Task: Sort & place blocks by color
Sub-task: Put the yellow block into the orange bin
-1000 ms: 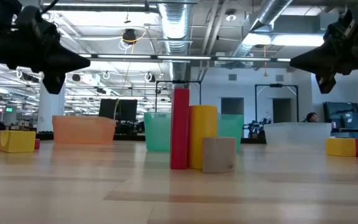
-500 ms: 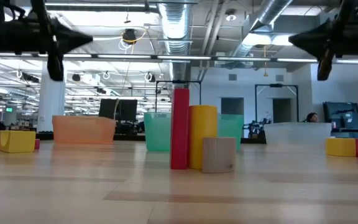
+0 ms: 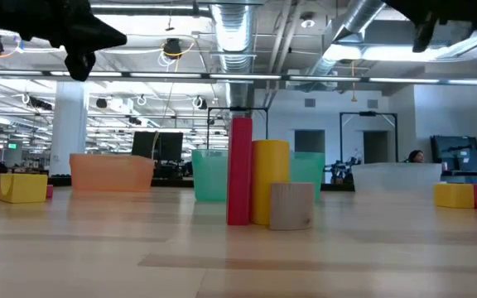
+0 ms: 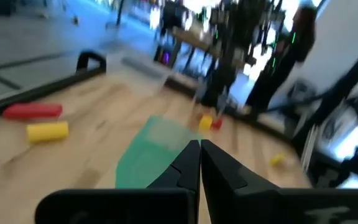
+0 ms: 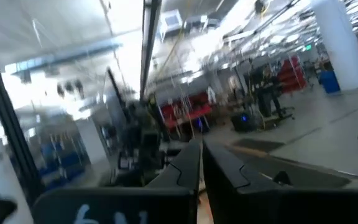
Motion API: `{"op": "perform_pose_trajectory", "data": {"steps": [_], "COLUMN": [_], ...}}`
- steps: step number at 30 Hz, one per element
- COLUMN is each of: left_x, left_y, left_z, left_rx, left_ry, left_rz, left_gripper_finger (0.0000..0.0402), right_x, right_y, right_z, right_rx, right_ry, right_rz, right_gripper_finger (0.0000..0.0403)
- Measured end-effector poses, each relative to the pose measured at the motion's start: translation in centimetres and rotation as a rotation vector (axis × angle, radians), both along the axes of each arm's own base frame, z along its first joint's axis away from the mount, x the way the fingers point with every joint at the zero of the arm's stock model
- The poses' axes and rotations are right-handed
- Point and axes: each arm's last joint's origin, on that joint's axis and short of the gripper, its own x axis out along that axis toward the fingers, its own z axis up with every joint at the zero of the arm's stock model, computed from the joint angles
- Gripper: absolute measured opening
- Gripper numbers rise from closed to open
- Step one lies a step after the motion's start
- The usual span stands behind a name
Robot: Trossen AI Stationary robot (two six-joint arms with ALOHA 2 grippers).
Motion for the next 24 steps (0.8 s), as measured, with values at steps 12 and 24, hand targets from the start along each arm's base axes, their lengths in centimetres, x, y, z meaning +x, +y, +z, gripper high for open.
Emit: {"op": "perform_pose_trajectory", "data": {"steps": [12, 24], "left_x": [3.4, 7.9], "left_y": [-0.8, -2.0], "left_z": [0.4, -2.2], "left_rx": [0.138, 0.229], "left_ry": [0.439, 0.692], "left_rz": [-0.398, -0.54], "left_gripper_finger": [0.0077, 0.0234], "right_x": [6.5, 9.4], "right_y": [2.8, 3.6], "right_z": [-0.8, 0.1], "right_rx": [-0.066, -0.137], "right_ry": [0.401, 0.478], "right_rz": [0.126, 0.128], "right_gripper_finger": [0.0044, 0.0071]}}
